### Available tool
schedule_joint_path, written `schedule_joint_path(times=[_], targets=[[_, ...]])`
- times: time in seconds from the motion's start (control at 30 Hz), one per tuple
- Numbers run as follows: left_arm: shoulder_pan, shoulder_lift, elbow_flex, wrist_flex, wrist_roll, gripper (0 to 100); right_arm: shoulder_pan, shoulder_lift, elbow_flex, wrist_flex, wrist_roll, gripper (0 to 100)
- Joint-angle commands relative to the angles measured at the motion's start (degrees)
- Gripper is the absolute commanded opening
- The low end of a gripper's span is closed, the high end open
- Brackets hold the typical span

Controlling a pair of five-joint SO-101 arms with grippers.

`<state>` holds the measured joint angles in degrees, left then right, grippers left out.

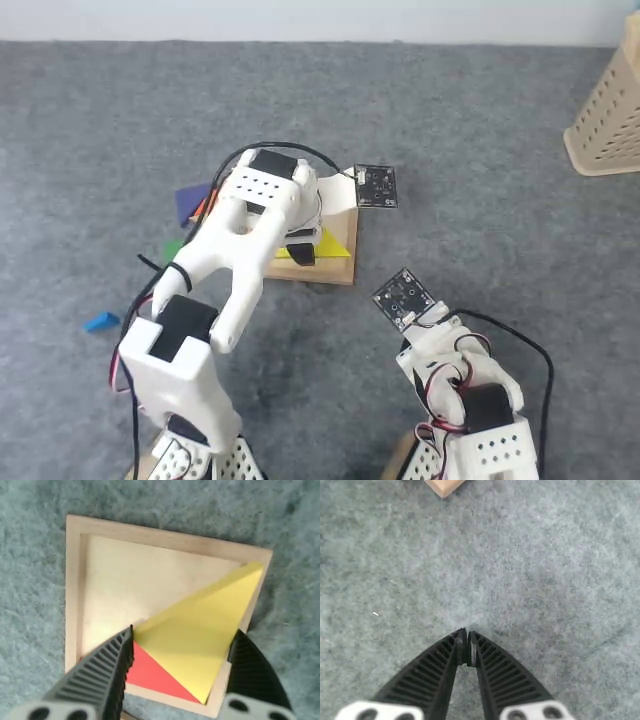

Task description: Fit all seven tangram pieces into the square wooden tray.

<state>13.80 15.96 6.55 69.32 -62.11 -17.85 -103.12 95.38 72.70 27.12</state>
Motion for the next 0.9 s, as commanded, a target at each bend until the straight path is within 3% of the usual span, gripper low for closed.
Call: schedule_joint_path(times=[0.0,0.5,0.7,0.87], targets=[[-0.3,-1.1,-1.5,-1.0,-0.2,28,0.0,-0.8,1.1,0.3,-0.4,0.8],[-0.6,-1.7,-2.0,-1.5,0.0,30,0.0,-0.8,1.1,0.3,-0.4,0.8],[-0.4,0.2,-8.7,-3.3,13.6,30,0.0,-0.8,1.1,0.3,-0.4,0.8],[4.0,1.9,-8.6,-1.7,19.9,30,0.0,-0.8,1.1,0.3,-0.4,0.8]])
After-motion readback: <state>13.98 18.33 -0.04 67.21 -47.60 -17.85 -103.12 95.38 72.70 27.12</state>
